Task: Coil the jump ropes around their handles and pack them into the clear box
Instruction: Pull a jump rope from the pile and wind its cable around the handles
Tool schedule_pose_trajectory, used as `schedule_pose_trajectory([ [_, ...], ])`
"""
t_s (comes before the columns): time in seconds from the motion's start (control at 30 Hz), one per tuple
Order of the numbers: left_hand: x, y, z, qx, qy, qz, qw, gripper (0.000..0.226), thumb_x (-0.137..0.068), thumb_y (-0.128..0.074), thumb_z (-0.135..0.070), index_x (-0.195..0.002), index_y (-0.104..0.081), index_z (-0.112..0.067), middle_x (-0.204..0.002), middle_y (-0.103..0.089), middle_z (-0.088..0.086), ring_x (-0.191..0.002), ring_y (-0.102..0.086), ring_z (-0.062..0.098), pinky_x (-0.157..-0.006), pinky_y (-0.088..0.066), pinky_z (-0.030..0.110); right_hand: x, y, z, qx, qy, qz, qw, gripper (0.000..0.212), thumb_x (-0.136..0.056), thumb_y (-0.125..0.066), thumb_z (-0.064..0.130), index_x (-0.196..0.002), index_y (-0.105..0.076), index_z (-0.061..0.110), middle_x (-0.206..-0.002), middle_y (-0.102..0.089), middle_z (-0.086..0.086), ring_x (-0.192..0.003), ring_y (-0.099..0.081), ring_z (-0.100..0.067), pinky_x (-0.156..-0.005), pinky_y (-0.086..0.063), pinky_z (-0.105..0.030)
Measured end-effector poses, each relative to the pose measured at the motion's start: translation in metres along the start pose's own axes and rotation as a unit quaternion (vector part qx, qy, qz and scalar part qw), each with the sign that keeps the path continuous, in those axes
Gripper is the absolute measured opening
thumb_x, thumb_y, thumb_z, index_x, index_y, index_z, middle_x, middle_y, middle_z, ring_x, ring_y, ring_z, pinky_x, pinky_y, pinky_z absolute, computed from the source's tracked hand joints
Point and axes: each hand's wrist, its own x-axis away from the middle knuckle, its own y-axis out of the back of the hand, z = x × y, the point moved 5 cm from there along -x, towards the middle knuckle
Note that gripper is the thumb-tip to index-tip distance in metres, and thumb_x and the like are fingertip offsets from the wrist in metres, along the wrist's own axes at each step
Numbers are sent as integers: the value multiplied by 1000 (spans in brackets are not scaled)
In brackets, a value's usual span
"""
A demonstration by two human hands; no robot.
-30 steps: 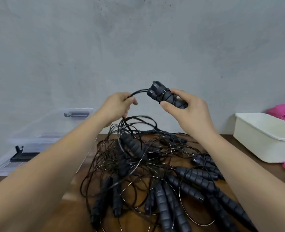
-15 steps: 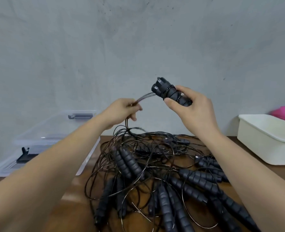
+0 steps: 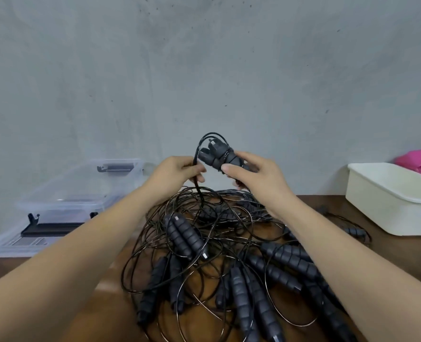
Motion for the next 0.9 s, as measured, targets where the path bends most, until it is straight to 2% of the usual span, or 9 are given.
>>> schedule_pose_trajectory([
  [0.13, -7, -12, -25, -79, -16, 13, 997, 25, -104, -58, -20, -87, -77, -20, -80, -79, -7, -73, -68, 8, -66, -48, 24, -10, -26, -4, -128, -2, 17, 992, 17, -97, -79, 24, -113, -82, 20, -92, -74, -12, -86, -63, -22, -83, -52, -37],
  [0.2, -8, -16, -26, -85, -6, 2, 996, 27, -102, -55, -17, -84, -75, -18, -76, -78, -4, -74, -71, 13, -68, -54, 28, -16, -33, -5, -173, -15, 14, 985, 20, -98, -77, 26, -113, -81, 13, -94, -74, -15, -88, -63, -26, -87, -50, -41],
  [0.27, -7, -20, -26, -62, 0, 1, 998, 26, -104, -51, -15, -87, -71, -15, -74, -78, 1, -73, -74, 13, -69, -58, 28, -20, -38, -7, -207, -32, 11, 978, 24, -100, -75, 27, -115, -78, 8, -99, -74, -18, -92, -67, -25, -93, -53, -42],
  [0.33, -5, -23, -23, -75, 8, 19, 997, 28, -107, -48, -13, -85, -66, -14, -73, -77, 5, -62, -69, 3, -62, -50, 21, -21, -43, -10, -230, -38, 6, 972, 22, -101, -74, 25, -113, -77, 7, -99, -73, -18, -89, -69, -24, -94, -56, -41],
  [0.4, -5, -27, -19, -91, 16, 47, 995, 28, -108, -46, -11, -89, -67, -11, -71, -76, 5, -66, -70, 4, -65, -48, 22, -21, -46, -12, -236, -33, 3, 971, 20, -101, -73, 22, -110, -76, 5, -95, -70, -18, -84, -65, -27, -87, -55, -43],
  [0.5, -6, -31, -12, -112, 39, 82, 989, 28, -106, -44, -9, -94, -69, -8, -68, -74, 3, -81, -74, 20, -74, -50, 25, -20, -50, -17, -228, -22, 8, 973, 17, -101, -73, 20, -105, -75, 4, -90, -66, -19, -81, -59, -30, -75, -51, -40],
  [0.73, 2, -45, -3, -134, 36, 142, 980, 36, -113, -43, -27, -96, -72, -14, -87, -79, 0, -82, -64, 13, -70, -42, 25, -23, -47, -14, -206, -16, 19, 978, 21, -99, -75, 22, -115, -78, 8, -103, -76, -17, -93, -73, -23, -86, -58, -42],
  [0.8, 5, -53, -2, -122, 41, 149, 980, 38, -112, -44, -30, -97, -74, -14, -87, -80, 1, -79, -64, 13, -71, -44, 27, -23, -47, -10, -192, -5, 24, 981, 22, -100, -75, 19, -119, -78, 8, -104, -77, -15, -95, -74, -21, -85, -58, -38],
  [0.9, 12, -69, -4, -109, 29, 179, 977, 35, -109, -47, -34, -94, -76, -20, -86, -79, -4, -87, -68, 16, -81, -53, 34, -23, -50, -1, -194, 3, 38, 980, 21, -100, -74, 18, -119, -78, 8, -101, -77, -14, -89, -73, -20, -83, -58, -33],
])
